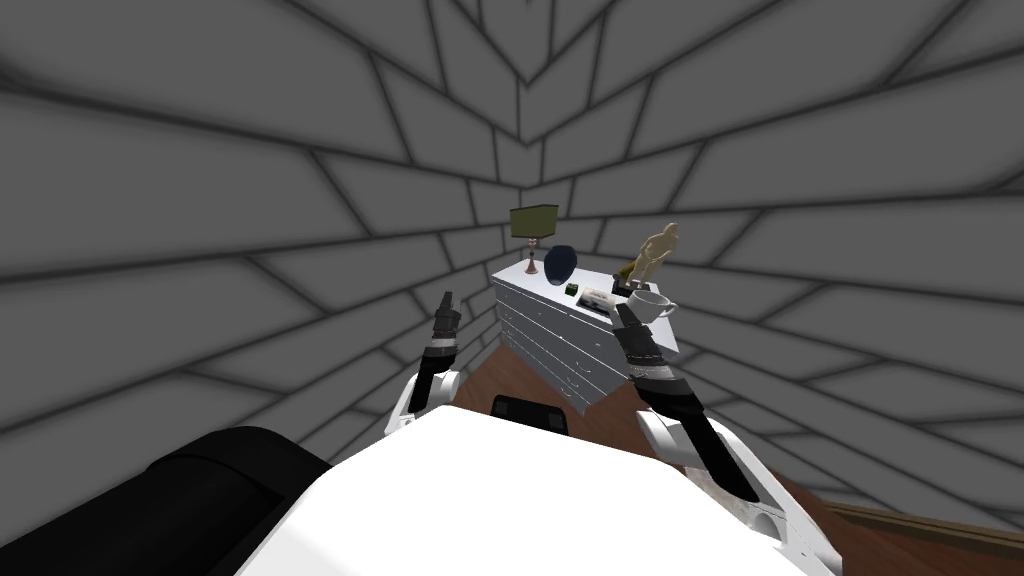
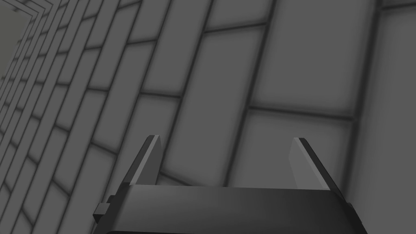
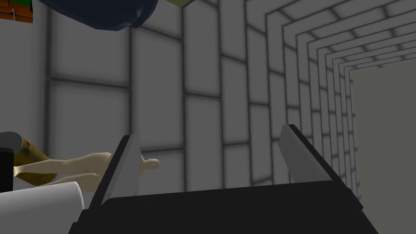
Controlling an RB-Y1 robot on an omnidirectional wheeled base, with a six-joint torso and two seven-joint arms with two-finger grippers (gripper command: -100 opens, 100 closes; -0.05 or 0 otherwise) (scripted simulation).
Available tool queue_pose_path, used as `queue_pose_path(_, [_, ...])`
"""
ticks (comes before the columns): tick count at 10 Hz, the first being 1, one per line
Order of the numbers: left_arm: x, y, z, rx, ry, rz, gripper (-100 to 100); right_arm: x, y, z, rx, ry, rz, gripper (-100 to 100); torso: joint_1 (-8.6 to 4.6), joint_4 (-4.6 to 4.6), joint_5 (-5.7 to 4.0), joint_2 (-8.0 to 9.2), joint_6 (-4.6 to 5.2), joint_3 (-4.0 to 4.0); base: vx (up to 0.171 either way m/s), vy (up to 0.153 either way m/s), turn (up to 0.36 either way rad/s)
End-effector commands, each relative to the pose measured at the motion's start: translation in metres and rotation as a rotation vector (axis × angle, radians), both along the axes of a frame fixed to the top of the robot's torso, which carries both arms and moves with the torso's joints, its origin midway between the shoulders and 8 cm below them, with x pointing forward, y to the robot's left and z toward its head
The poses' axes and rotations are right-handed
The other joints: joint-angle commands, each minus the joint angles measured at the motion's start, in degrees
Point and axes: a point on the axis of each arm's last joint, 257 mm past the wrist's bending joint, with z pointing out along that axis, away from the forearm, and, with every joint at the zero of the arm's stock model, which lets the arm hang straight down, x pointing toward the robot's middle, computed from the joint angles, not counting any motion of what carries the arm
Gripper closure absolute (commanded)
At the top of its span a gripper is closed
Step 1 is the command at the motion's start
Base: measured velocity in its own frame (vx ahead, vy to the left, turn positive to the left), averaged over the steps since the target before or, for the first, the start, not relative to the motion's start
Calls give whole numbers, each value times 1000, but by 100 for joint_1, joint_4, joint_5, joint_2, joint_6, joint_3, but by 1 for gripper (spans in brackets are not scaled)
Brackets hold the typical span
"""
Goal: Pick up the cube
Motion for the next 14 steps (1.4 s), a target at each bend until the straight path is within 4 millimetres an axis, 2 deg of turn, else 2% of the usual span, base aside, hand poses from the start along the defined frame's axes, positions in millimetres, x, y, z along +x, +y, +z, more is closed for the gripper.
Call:
queue_pose_path(1, [0,0,0,0,0,0,0,3,-1,-13,-46,36,13,-100,0,0,0,0,0,0,-63,30,-30])
queue_pose_path(3, [0,0,0,0,0,0,0,3,0,-14,-87,43,31,-100,4,0,1,-1,0,0,-35,19,-11])
queue_pose_path(6, [0,0,0,0,0,0,0,9,-9,-39,-176,110,52,-100,4,-1,1,-3,0,-2,-53,33,-22])
queue_pose_path(8, [0,0,0,0,0,0,0,8,-8,-39,-220,117,70,-100,11,1,3,1,0,1,-42,30,-8])
queue_pose_path(9, [0,0,0,0,0,0,0,11,-15,-51,-250,148,73,-100,3,-1,1,-8,0,-4,-52,24,-8])
queue_pose_path(11, [0,0,0,0,0,0,0,11,-15,-52,-289,154,88,-100,7,0,2,-3,0,-1,-36,30,-6])
queue_pose_path(14, [0,0,0,0,0,0,0,14,-31,-74,-379,220,103,-100,11,-1,3,-5,0,-2,-50,47,1])
